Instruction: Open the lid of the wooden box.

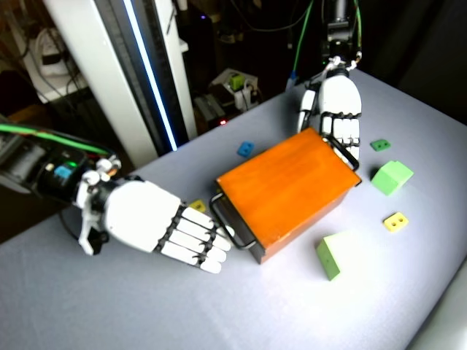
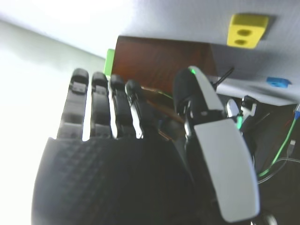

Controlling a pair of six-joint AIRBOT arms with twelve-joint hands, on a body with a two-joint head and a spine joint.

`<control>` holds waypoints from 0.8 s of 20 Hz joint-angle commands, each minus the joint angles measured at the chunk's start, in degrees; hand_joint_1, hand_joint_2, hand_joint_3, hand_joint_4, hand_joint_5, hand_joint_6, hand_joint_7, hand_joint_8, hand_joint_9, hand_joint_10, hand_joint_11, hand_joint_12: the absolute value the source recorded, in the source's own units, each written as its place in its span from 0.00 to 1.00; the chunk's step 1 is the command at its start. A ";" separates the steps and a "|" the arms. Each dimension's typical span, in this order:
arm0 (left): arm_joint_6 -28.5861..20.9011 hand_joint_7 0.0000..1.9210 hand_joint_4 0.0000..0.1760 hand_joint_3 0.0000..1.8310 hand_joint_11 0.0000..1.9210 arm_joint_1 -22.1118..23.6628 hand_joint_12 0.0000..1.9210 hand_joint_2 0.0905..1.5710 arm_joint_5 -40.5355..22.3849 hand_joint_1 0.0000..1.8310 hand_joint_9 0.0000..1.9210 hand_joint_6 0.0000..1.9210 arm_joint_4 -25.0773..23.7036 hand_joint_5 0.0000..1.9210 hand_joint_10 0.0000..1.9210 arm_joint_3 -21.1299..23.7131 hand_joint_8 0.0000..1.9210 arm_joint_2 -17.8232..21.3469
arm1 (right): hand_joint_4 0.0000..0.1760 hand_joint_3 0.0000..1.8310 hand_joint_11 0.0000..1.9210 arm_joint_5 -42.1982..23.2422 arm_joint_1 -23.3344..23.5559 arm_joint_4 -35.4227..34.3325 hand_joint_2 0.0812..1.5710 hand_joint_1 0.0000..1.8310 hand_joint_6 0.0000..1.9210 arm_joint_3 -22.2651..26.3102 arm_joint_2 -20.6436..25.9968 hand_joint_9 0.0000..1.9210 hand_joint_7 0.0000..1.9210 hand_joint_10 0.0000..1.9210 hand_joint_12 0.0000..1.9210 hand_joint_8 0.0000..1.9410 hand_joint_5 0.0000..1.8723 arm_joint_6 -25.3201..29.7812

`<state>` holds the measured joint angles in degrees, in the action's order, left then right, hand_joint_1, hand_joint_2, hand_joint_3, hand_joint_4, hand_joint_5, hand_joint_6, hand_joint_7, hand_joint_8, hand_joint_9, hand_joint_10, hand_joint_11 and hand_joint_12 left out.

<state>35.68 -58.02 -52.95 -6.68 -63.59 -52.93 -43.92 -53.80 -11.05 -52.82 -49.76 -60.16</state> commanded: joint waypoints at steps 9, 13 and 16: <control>-0.24 0.00 0.43 0.00 0.00 0.44 0.00 0.86 -10.68 0.24 0.00 0.00 1.60 0.00 0.00 0.78 0.00 2.21 | 0.00 0.00 0.00 -13.48 -0.17 0.32 0.90 0.26 0.00 0.56 1.53 0.00 0.00 0.00 0.00 0.00 0.00 2.58; 0.55 0.00 0.28 0.00 0.00 0.45 0.00 0.87 -12.12 0.24 0.00 0.00 2.48 0.00 0.00 0.93 0.00 2.57 | 0.00 0.00 0.00 -14.93 -0.17 0.36 0.91 0.24 0.00 0.49 1.57 0.00 0.00 0.00 0.00 0.00 0.00 2.85; 1.05 0.00 0.30 0.00 0.00 0.55 0.00 0.86 -13.30 0.26 0.00 0.00 3.40 0.00 0.00 0.85 0.00 2.70 | 0.00 0.01 0.00 -15.99 -0.10 0.35 0.92 0.24 0.00 0.13 1.56 0.00 0.00 0.00 0.00 0.00 0.00 3.00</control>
<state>36.60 -58.02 -58.33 -4.93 -62.78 -50.85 -51.40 -54.52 -10.87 -52.42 -48.66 -57.54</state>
